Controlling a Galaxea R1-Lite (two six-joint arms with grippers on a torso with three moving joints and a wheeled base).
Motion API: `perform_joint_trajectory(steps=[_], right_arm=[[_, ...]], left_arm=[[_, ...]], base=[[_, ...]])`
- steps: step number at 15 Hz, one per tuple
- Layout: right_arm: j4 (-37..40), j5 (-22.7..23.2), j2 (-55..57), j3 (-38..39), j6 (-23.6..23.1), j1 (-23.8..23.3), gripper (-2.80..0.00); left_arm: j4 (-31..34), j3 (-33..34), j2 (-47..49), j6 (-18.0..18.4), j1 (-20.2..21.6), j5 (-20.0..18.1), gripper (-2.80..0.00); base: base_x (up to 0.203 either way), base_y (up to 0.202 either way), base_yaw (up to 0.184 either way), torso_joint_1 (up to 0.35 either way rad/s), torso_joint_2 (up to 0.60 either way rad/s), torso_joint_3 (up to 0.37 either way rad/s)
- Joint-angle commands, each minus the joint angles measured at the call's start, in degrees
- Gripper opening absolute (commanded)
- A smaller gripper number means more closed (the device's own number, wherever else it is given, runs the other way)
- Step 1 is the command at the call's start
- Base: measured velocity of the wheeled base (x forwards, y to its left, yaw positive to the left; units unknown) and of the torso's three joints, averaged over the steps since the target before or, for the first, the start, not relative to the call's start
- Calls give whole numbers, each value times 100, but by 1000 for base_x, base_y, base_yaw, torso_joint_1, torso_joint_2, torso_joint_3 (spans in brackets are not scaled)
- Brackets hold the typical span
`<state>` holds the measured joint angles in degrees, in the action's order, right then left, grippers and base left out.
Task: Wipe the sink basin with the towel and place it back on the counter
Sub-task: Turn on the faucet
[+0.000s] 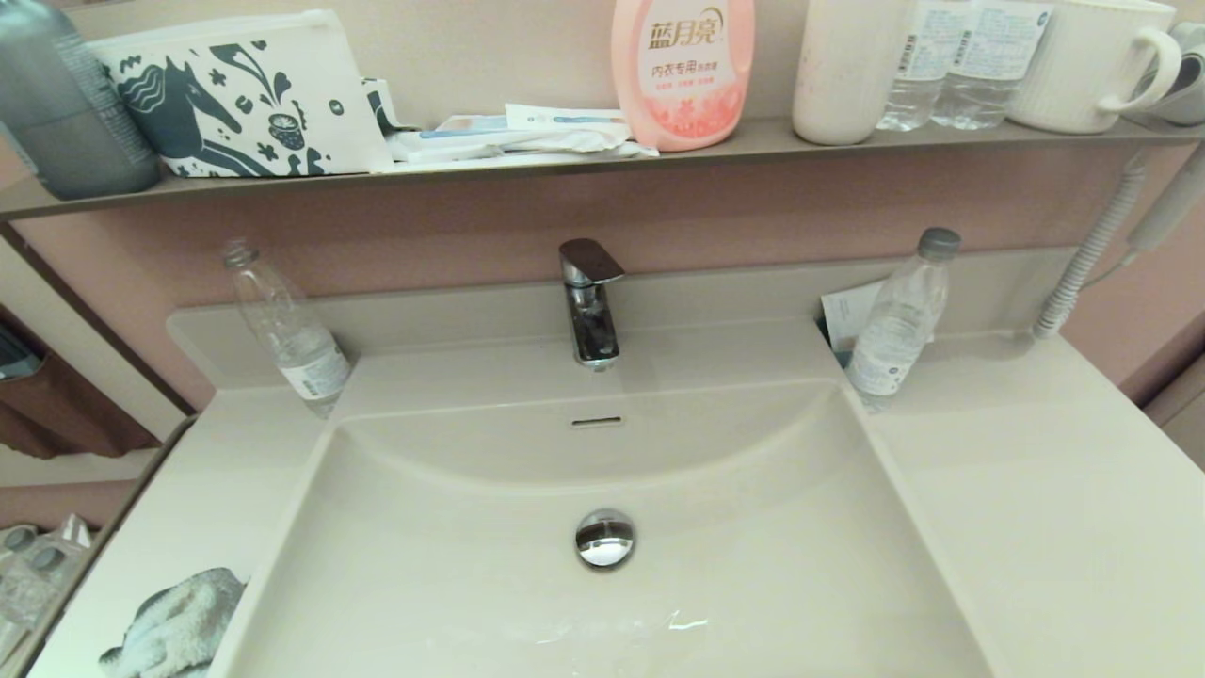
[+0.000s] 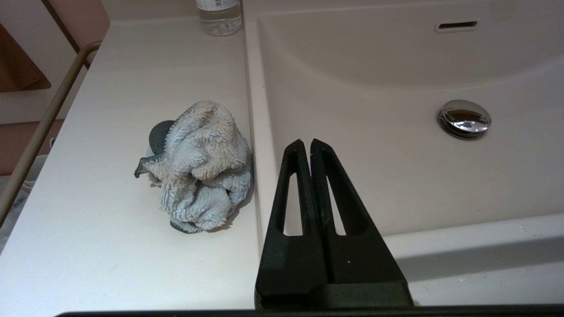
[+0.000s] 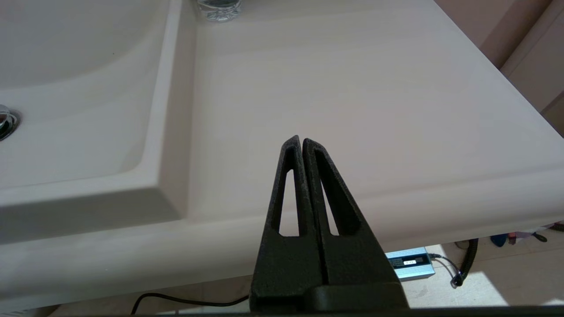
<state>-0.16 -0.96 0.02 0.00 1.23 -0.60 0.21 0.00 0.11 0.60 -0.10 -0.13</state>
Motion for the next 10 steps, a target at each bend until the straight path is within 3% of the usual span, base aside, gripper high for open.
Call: perform_joint_trajectory(steps=[1,6,10], right_arm=[[-2,0,-2,0,0,-2,-280],[-19,0,-2,0,-44,-2,-280],[40,73,212,-326,-370,3,-280]], left_arm=[[6,0,-2,2,1,-4,-280],[3,0,-2,2,1,-4,-280],[4,0,-2,2,1,-4,-280]], base=[[0,0,0,0,0,0],[0,0,0,0,0,0],[0,0,0,0,0,0]])
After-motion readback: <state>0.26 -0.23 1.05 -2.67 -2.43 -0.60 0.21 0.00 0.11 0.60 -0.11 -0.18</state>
